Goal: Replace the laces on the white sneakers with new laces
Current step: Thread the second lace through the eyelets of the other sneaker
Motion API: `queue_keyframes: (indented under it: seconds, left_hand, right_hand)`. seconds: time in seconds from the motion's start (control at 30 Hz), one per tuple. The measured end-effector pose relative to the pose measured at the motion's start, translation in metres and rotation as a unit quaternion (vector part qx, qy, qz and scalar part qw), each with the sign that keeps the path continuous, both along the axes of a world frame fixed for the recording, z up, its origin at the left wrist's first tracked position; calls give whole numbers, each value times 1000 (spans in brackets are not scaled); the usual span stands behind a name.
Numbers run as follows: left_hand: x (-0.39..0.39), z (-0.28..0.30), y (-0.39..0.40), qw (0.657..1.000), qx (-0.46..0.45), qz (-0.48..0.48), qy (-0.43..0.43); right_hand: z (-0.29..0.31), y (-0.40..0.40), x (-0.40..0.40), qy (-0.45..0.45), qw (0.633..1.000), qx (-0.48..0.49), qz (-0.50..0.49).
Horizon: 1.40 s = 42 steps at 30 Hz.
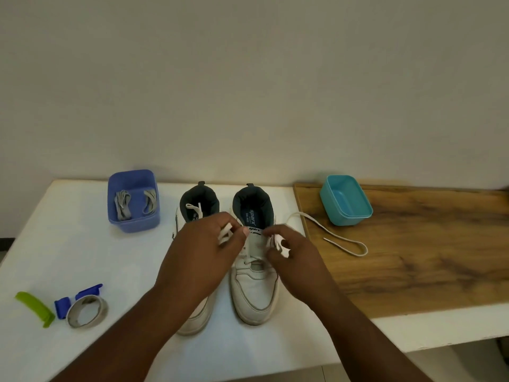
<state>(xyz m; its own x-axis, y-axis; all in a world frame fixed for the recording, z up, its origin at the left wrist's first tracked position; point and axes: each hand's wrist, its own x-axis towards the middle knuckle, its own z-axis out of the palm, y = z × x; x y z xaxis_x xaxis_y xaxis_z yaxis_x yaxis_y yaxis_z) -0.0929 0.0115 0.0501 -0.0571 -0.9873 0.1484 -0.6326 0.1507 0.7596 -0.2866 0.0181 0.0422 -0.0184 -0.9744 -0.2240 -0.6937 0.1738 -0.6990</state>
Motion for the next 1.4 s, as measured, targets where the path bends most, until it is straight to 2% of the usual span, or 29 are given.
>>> queue_keyframes:
  seconds: [0.07,0.13,0.23,0.37,0.43,0.53,0.6,0.67,0.7,0.73,0.8,0.83,0.87,0.93,1.03,1.07,1.13,1.2,1.27,1.3,1.37,1.4]
  left_hand:
    - [1,1,0,1000,24,-16,4]
    - [-1,-4,4,995,76,-58,-12]
    - [-5,-11,12,985,130,-102,-51]
    - [-5,-10,14,978,161,-121,-60]
    - [-3,-13,13,979,144,-115,-84]
    - [-2,-16,10,986,98,-75,-109]
    - [-3,-12,8,991,37,-26,-123]
    - [-7,-6,7,994,-7,-12,-105]
    - [-8,-4,7,997,-6,-24,-74]
    - [-10,-3,9,998,12,-41,-45]
    - [-13,-6,12,996,46,-69,-36]
    - [-14,-9,13,995,53,-71,-39]
    - [-14,-11,13,995,61,-67,-36]
    - [-14,-11,11,996,73,-50,-11]
    - [-15,-8,7,997,65,-32,15]
    - [-15,-7,7,997,63,-35,18]
    - [-16,-5,10,996,67,-48,33]
    - [-18,-1,12,991,77,-59,89]
    - [-19,5,12,972,110,-60,199]
    - [-19,8,11,959,137,-59,242]
    - [-17,10,8,951,177,-68,246]
    - [-17,8,7,956,178,-76,222]
  right_hand:
    - [-4,-4,-4,18,997,-30,-63]
    - [-11,-8,-6,37,993,1,-116]
    - [-23,-11,-5,-71,977,103,-173]
    - [-20,-16,-4,-198,958,74,-194]
    - [-14,-19,-1,-293,931,50,-212]
    - [3,-20,0,-462,854,0,-240]
    - [21,-19,-1,-559,805,-39,-195]
    - [33,-17,0,-588,796,-39,-135]
    - [33,-15,1,-566,814,-28,-126]
    - [27,-14,1,-506,852,-18,-138]
    - [6,-14,-1,-280,940,-23,-194]
    - [-5,-14,-3,-173,963,-16,-207]
    - [-15,-15,-6,-113,972,0,-207]
    - [-25,-14,-7,-106,978,34,-175]
    - [-29,-13,-3,-115,983,11,-143]
    - [-24,-13,0,-143,979,1,-148]
    - [-8,-13,6,-256,954,-10,-153]
    - [9,-9,11,-313,945,-57,-81]
    - [24,0,14,-248,958,-123,72]
    - [26,6,16,-194,961,-124,153]
    - [19,16,19,-100,955,-73,268]
    - [14,20,19,-76,954,-38,288]
